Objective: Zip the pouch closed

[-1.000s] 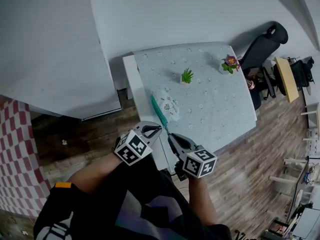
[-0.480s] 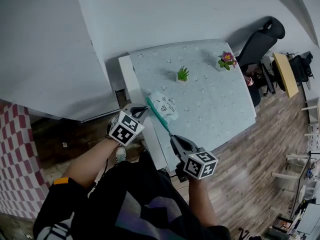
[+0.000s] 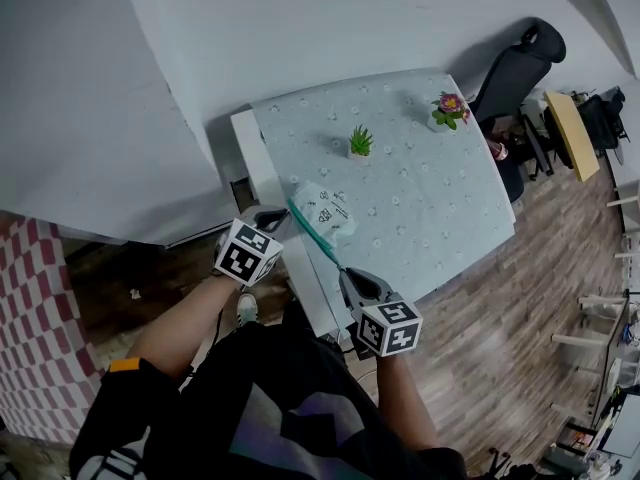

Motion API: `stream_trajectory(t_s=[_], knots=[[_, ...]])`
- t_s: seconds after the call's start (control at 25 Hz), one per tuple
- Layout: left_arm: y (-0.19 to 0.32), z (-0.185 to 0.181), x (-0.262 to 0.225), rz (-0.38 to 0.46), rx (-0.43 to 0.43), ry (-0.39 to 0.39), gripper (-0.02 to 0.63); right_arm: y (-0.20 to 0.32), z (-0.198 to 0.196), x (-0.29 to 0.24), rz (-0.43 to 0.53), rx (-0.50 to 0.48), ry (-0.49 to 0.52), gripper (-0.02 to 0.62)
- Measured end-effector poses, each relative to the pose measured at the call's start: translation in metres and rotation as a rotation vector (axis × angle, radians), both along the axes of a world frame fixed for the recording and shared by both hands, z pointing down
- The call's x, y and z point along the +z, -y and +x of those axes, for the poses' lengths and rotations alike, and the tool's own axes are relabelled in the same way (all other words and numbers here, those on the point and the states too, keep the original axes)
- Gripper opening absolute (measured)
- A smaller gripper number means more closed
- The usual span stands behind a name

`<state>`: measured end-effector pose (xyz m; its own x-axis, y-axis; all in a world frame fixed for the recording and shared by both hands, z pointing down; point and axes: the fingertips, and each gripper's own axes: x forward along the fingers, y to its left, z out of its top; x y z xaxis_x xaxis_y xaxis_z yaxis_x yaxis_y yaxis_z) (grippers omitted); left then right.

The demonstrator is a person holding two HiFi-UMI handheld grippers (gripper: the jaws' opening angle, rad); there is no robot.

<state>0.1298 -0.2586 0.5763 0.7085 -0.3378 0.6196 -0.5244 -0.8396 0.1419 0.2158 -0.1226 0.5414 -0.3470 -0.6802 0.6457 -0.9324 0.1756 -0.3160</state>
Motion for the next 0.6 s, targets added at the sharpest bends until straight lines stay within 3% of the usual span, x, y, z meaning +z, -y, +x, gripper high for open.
stream_trajectory(t_s=[0.32, 0.6], knots=[[-0.033, -0.024, 0.005, -0.077, -0.084, -0.025, 0.014, 0.003, 0.004, 0.01, -0.001, 0.043, -0.091, 0.043], [-0.056, -0.025, 0.014, -0.121, -0.024, 0.011, 0.028, 0.011, 0.004, -0.011, 0.05, 0.069, -0.119, 0.08]])
